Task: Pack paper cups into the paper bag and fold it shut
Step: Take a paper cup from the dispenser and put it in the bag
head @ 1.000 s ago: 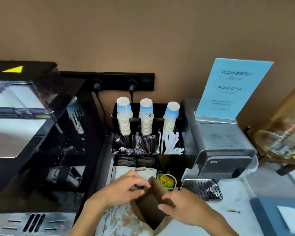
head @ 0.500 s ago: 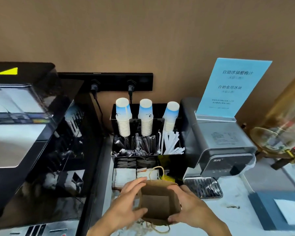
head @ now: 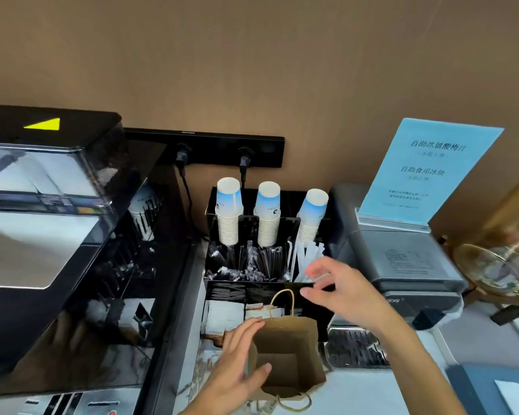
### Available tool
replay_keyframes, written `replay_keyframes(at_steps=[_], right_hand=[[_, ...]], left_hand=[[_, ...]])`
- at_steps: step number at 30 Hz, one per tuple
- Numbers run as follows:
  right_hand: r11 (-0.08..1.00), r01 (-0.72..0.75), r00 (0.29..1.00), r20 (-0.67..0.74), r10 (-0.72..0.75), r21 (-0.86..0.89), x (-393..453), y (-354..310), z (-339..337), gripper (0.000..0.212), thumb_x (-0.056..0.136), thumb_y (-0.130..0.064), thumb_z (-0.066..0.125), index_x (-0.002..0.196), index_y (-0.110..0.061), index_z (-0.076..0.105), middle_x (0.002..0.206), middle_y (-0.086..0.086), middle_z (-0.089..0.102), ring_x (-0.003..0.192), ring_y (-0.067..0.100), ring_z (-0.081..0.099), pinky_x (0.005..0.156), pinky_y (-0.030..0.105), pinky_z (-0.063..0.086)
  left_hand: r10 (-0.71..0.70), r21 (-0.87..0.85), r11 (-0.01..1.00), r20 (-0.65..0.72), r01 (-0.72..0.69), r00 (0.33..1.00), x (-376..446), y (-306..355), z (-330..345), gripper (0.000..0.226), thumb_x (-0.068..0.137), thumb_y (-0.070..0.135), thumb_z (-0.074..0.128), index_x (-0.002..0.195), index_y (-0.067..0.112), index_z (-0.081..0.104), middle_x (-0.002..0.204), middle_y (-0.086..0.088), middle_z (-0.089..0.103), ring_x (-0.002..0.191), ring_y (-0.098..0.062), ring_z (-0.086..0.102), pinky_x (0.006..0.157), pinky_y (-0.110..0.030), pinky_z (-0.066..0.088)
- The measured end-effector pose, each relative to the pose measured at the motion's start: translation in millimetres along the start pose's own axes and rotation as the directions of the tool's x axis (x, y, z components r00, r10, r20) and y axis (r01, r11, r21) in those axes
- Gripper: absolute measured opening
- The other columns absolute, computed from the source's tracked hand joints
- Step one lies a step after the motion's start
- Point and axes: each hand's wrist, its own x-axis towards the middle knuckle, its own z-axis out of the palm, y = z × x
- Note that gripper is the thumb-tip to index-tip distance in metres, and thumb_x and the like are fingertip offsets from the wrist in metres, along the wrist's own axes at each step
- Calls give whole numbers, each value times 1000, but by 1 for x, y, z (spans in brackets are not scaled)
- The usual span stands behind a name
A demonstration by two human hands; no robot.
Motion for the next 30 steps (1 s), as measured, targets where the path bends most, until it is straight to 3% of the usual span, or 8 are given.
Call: replay_keyframes(at_steps=[4, 7, 12, 14, 17, 21, 27, 30], right_hand=[[963, 270, 945, -189, -268, -18, 77, -86, -18, 14, 85, -27, 73, 95, -25, 64, 100, -10, 69, 91, 7, 64, 79, 15, 47], [937, 340, 905, -244, -348, -75, 152, -136, -9, 14, 82, -25, 74, 91, -15, 69, 99, 0, 71, 88, 11, 62, 77, 20, 47], [910, 163, 975, -80, -208, -380, 238, -156, 23, 52, 81, -45, 73, 115, -10, 55, 123, 11, 56, 118, 30, 52, 96, 45, 49], [858, 98, 992, -16, -122, -504, 250, -148, 36, 64, 85, -49, 68, 126, -5, 48, 135, 17, 50, 128, 37, 44, 103, 48, 45], [847, 90, 991, -35, -127, -524, 256, -136, 46, 53, 95, -39, 57, 133, -5, 43, 138, 22, 46, 129, 41, 43, 103, 48, 42], [828, 147, 980, -31, -194, -542, 252, -136, 44, 32, 99, -33, 51, 122, -11, 49, 129, 22, 49, 120, 43, 47, 97, 51, 44], [848, 194, 963, -70, -261, -494, 242, -153, 29, 13, 96, -28, 57, 100, -17, 51, 120, 18, 56, 115, 40, 51, 95, 49, 47], [861, 198, 949, -130, -289, -469, 230, -166, 11, 17, 94, -29, 60, 89, -20, 46, 116, 16, 56, 108, 39, 55, 92, 49, 50]], left_hand=[[-12, -17, 1000, 18, 12, 1000, -1, 2, 1, 68, 90, 51, 55, 142, 56, 11, 150, 40, 3, 138, 17, -1, 118, -32, 18], [-16, -6, 1000, 9, 16, 1000, 0, 4, 2, 71, 89, 63, 51, 146, 55, 10, 151, 40, 2, 141, 11, 5, 118, -38, 25], [-16, 34, 999, 22, 15, 1000, 1, 6, 1, 75, 85, 71, 46, 142, 63, -2, 154, 38, -3, 143, 3, 7, 116, -49, 26], [-20, 34, 999, 21, 19, 1000, 1, 8, 0, 76, 86, 70, 46, 145, 61, -2, 153, 40, -6, 144, 1, 6, 115, -55, 26], [-39, -10, 999, 33, 39, 999, 1, 12, -2, 75, 91, 57, 51, 146, 58, 0, 151, 44, -8, 143, 2, 1, 115, -60, 28], [-30, -55, 998, 20, 31, 999, 0, 13, -4, 73, 91, 56, 51, 145, 61, 2, 152, 44, -5, 143, 3, 2, 111, -56, 37], [-35, -63, 997, 28, 36, 999, 2, 11, -1, 72, 92, 52, 51, 146, 59, 3, 153, 40, -2, 140, 13, -3, 119, -52, 25], [-30, -57, 998, 29, 32, 999, 2, 11, -1, 73, 93, 51, 52, 146, 58, 3, 154, 39, -1, 144, 6, 0, 120, -49, 23]])
